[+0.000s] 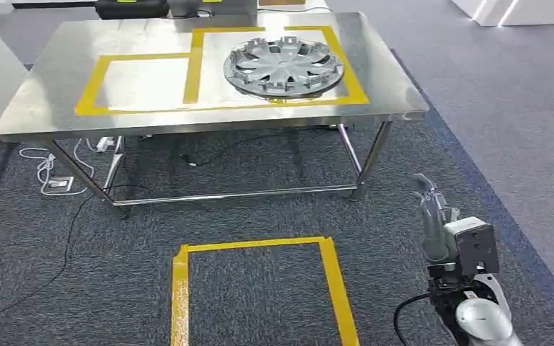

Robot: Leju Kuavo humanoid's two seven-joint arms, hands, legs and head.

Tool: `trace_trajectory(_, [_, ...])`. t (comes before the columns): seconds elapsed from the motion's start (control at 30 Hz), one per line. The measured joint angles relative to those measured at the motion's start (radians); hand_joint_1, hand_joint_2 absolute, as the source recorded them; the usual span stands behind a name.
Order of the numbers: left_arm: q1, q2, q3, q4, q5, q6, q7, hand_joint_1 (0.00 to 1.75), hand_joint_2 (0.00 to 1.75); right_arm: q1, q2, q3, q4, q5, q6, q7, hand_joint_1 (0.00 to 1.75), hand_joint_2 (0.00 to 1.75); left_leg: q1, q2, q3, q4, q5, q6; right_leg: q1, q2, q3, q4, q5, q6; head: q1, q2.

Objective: Take the parts from the cabinet and place them on the table.

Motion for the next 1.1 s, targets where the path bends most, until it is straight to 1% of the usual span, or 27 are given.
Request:
trace_trajectory(0.03, [0.000, 0.000, 0.000, 0.000, 0.000, 0.000, 0.000, 0.00, 0.00, -0.001, 0.000, -0.001, 0.000, 0.005, 0.000, 0.003, 0.00, 0.00, 0.001, 0.000, -0.005, 0.004, 0.006, -0.005, -0.002, -0.001, 0.069, -0.095, 0.008, 0.000, 0.000, 0.000])
trace_trajectory(0.07, [0.000, 0.001, 0.001, 0.000, 0.000, 0.000, 0.000, 0.00, 0.00, -0.001, 0.000, -0.001, 0.000, 0.011, 0.000, 0.008, 0.00, 0.00, -0.003, 0.000, -0.010, 0.010, 0.009, -0.010, -0.003, -0.001, 0.137, -0.183, -0.013, 0.001, 0.001, 0.000])
trace_trajectory(0.1, [-0.001, 0.002, 0.001, 0.000, 0.000, 0.000, 0.000, 0.00, 0.00, -0.003, 0.000, 0.000, 0.000, 0.021, 0.000, 0.015, 0.00, 0.00, -0.006, -0.001, -0.017, 0.020, 0.011, -0.013, 0.000, 0.004, 0.179, -0.238, -0.033, -0.004, 0.002, 0.000])
trace_trajectory(0.13, [0.000, 0.002, 0.002, 0.000, 0.000, 0.000, 0.000, 0.00, 0.00, -0.002, 0.000, 0.000, 0.000, 0.025, 0.000, 0.021, 0.00, 0.00, -0.008, -0.001, -0.021, 0.025, 0.017, -0.019, -0.001, 0.004, 0.173, -0.244, -0.041, -0.010, 0.002, 0.000])
trace_trajectory(0.2, [-0.001, 0.002, 0.005, 0.000, 0.000, 0.000, 0.000, 0.00, 0.00, 0.006, -0.003, -0.001, 0.001, 0.033, 0.001, 0.029, 0.00, 0.00, -0.004, -0.002, -0.022, 0.026, 0.024, -0.024, 0.002, 0.004, 0.159, -0.241, -0.036, -0.018, 0.003, 0.000])
trace_trajectory(0.23, [0.001, 0.003, 0.005, 0.000, 0.000, 0.000, 0.000, 0.00, 0.00, 0.006, -0.004, -0.001, 0.001, 0.034, 0.001, 0.030, 0.00, 0.00, -0.001, -0.003, -0.026, 0.034, 0.015, -0.028, -0.002, 0.001, 0.156, -0.244, -0.028, -0.030, 0.003, 0.000])
trace_trajectory(0.27, [0.002, 0.003, 0.005, 0.000, 0.000, 0.000, 0.000, 0.00, 0.00, 0.006, -0.004, -0.001, 0.001, 0.035, 0.001, 0.031, 0.00, 0.00, 0.000, -0.004, -0.036, 0.061, -0.017, -0.034, -0.001, 0.000, 0.152, -0.244, -0.025, -0.038, 0.000, 0.000])
trace_trajectory(0.33, [0.002, 0.002, 0.006, 0.000, -0.002, 0.000, 0.000, 0.00, 0.00, 0.007, -0.005, -0.002, 0.002, 0.040, 0.000, 0.042, 0.00, 0.00, 0.002, -0.004, -0.094, 0.213, -0.117, -0.042, 0.003, -0.001, 0.147, -0.243, -0.013, -0.051, -0.002, 0.000])
trace_trajectory(0.37, [0.003, 0.000, 0.006, 0.000, -0.003, -0.001, 0.000, 0.00, 0.00, 0.009, -0.005, -0.003, 0.004, 0.045, 0.000, 0.049, 0.00, 0.00, 0.003, -0.004, -0.122, 0.291, -0.153, -0.044, 0.005, -0.002, 0.139, -0.242, -0.007, -0.053, -0.001, 0.000])
trace_trajectory(0.4, [0.004, 0.000, 0.006, 0.000, -0.006, -0.002, 0.000, 0.00, 0.00, 0.012, -0.005, -0.004, 0.006, 0.051, 0.001, 0.055, 0.00, 0.00, 0.003, -0.004, -0.137, 0.343, -0.167, -0.043, 0.008, -0.001, 0.131, -0.241, -0.001, -0.054, -0.001, 0.000])
trace_trajectory(0.43, [0.005, 0.000, 0.007, 0.000, -0.006, -0.002, 0.000, 0.00, 0.00, 0.013, -0.006, -0.005, 0.009, 0.057, 0.002, 0.060, 0.00, 0.00, 0.003, -0.004, -0.131, 0.347, -0.156, -0.041, 0.010, -0.001, 0.126, -0.239, 0.002, -0.054, -0.001, 0.000])
trace_trajectory(0.47, [0.005, 0.000, 0.009, 0.000, -0.007, -0.002, 0.000, 0.00, 0.00, 0.014, -0.008, -0.006, 0.011, 0.057, 0.003, 0.063, 0.00, 0.00, 0.002, -0.004, -0.107, 0.314, -0.126, -0.037, 0.012, 0.000, 0.120, -0.236, 0.004, -0.054, -0.002, 0.000])
trace_trajectory(0.53, [0.005, 0.001, 0.016, 0.000, -0.008, -0.002, 0.000, 0.00, 0.00, 0.014, -0.011, -0.008, 0.013, 0.059, 0.003, 0.065, 0.00, 0.00, -0.002, -0.005, -0.010, 0.137, -0.039, -0.022, 0.015, 0.001, 0.117, -0.229, 0.004, -0.054, -0.002, 0.000])
trace_trajectory(0.57, [0.005, 0.002, 0.016, 0.000, -0.009, -0.002, 0.000, 0.00, 0.00, 0.014, -0.011, -0.008, 0.013, 0.059, 0.003, 0.065, 0.00, 0.00, -0.007, -0.007, 0.030, 0.057, -0.029, -0.012, 0.014, 0.000, 0.115, -0.227, 0.003, -0.053, -0.001, 0.000])
trace_trajectory(0.6, [0.005, 0.004, 0.018, 0.000, -0.009, -0.002, 0.000, 0.00, 0.00, 0.012, -0.011, -0.008, 0.014, 0.060, 0.003, 0.065, 0.00, 0.00, -0.008, -0.007, 0.044, 0.040, -0.037, -0.010, 0.017, 0.001, 0.109, -0.225, 0.006, -0.049, 0.000, 0.000])
trace_trajectory(0.7, [0.004, 0.003, 0.020, 0.000, -0.009, -0.002, 0.000, 0.00, 0.00, 0.013, -0.014, -0.008, 0.014, 0.062, 0.003, 0.066, 0.00, 0.00, -0.013, -0.007, 0.035, 0.026, -0.036, -0.005, 0.014, 0.000, 0.100, -0.227, 0.017, -0.031, 0.000, 0.000])
trace_trajectory(0.73, [0.005, 0.001, 0.021, 0.000, -0.009, -0.002, 0.000, 0.00, 0.00, 0.013, -0.015, -0.008, 0.014, 0.063, 0.003, 0.066, 0.00, 0.00, -0.004, -0.006, 0.038, 0.007, -0.025, 0.002, 0.018, 0.000, 0.096, -0.224, 0.013, -0.025, -0.001, 0.000])
trace_trajectory(0.77, [0.004, 0.000, 0.021, 0.000, -0.009, -0.002, 0.000, 0.00, 0.00, 0.013, -0.016, -0.009, 0.015, 0.064, 0.003, 0.067, 0.00, 0.00, -0.002, -0.002, 0.038, 0.000, -0.018, 0.004, 0.015, 0.003, 0.083, -0.208, -0.003, -0.021, 0.000, 0.000])
trace_trajectory(0.8, [0.003, 0.002, 0.021, 0.000, -0.009, -0.002, 0.000, 0.00, 0.00, 0.011, -0.018, -0.009, 0.016, 0.067, 0.003, 0.073, 0.00, 0.00, -0.002, -0.002, 0.034, 0.000, -0.014, 0.011, 0.015, 0.004, 0.061, -0.163, -0.036, -0.016, 0.005, 0.000])
trace_trajectory(0.87, [0.003, 0.002, 0.023, 0.000, -0.009, -0.002, 0.000, 0.00, 0.00, 0.014, -0.021, -0.010, 0.019, 0.074, 0.002, 0.105, 0.00, 0.00, -0.004, -0.002, 0.024, 0.000, -0.011, 0.013, 0.009, 0.003, -0.014, 0.002, -0.115, -0.008, 0.005, 0.000])
trace_trajectory(0.9, [0.004, 0.002, 0.024, 0.000, -0.009, -0.002, 0.000, 0.00, 0.00, 0.018, -0.021, -0.010, 0.023, 0.088, -0.005, 0.127, 0.00, 0.00, -0.004, -0.001, 0.019, 0.001, -0.008, 0.013, 0.007, 0.003, -0.048, 0.074, -0.140, -0.003, 0.005, 0.000])
trace_trajectory(0.93, [0.005, 0.001, 0.024, 0.000, -0.009, -0.002, 0.000, 0.00, 0.00, 0.021, -0.021, -0.010, 0.027, 0.112, -0.018, 0.151, 0.00, 0.00, -0.004, -0.001, 0.015, 0.002, -0.006, 0.011, 0.005, 0.003, -0.058, 0.099, -0.139, 0.000, 0.006, 0.000])
trace_trajectory(0.97, [0.006, 0.000, 0.024, 0.000, -0.009, -0.002, 0.000, 0.00, 0.00, 0.025, -0.021, -0.010, 0.031, 0.135, -0.034, 0.168, 0.00, 0.00, -0.004, -0.001, 0.014, 0.003, -0.004, 0.010, 0.001, 0.003, -0.043, 0.074, -0.115, 0.002, 0.005, 0.000])
trace_trajectory(1.0, [0.007, -0.001, 0.025, 0.000, -0.009, -0.002, 0.001, 0.00, 0.00, 0.028, -0.021, -0.010, 0.035, 0.166, -0.058, 0.184, 0.00, 0.00, -0.002, -0.001, 0.013, 0.005, -0.003, 0.008, -0.002, 0.003, -0.003, 0.003, -0.074, 0.005, 0.005, 0.000])
trace_trajectory(1.03, [0.007, -0.001, 0.026, 0.000, -0.009, -0.002, 0.003, 0.00, 0.00, 0.029, -0.021, -0.010, 0.036, 0.179, -0.072, 0.192, 0.00, 0.00, -0.001, -0.002, 0.013, 0.010, -0.004, 0.007, -0.006, 0.002, 0.053, -0.098, -0.028, 0.006, 0.005, 0.000])
trace_trajectory(1.07, [0.007, -0.002, 0.027, 0.000, -0.009, -0.002, 0.003, 0.00, 0.00, 0.029, -0.021, -0.010, 0.037, 0.174, -0.078, 0.199, 0.00, 0.00, 0.000, -0.002, 0.012, 0.016, -0.006, 0.002, -0.010, 0.001, 0.106, -0.193, 0.005, 0.010, 0.006, 0.000])
trace_trajectory(1.1, [0.006, 0.000, 0.029, 0.000, -0.009, -0.002, 0.003, 0.00, 0.00, 0.027, -0.021, -0.010, 0.039, 0.156, -0.079, 0.201, 0.00, 0.00, -0.007, -0.003, 0.008, 0.022, -0.009, -0.006, -0.002, 0.002, 0.121, -0.226, -0.019, 0.010, 0.007, 0.000])
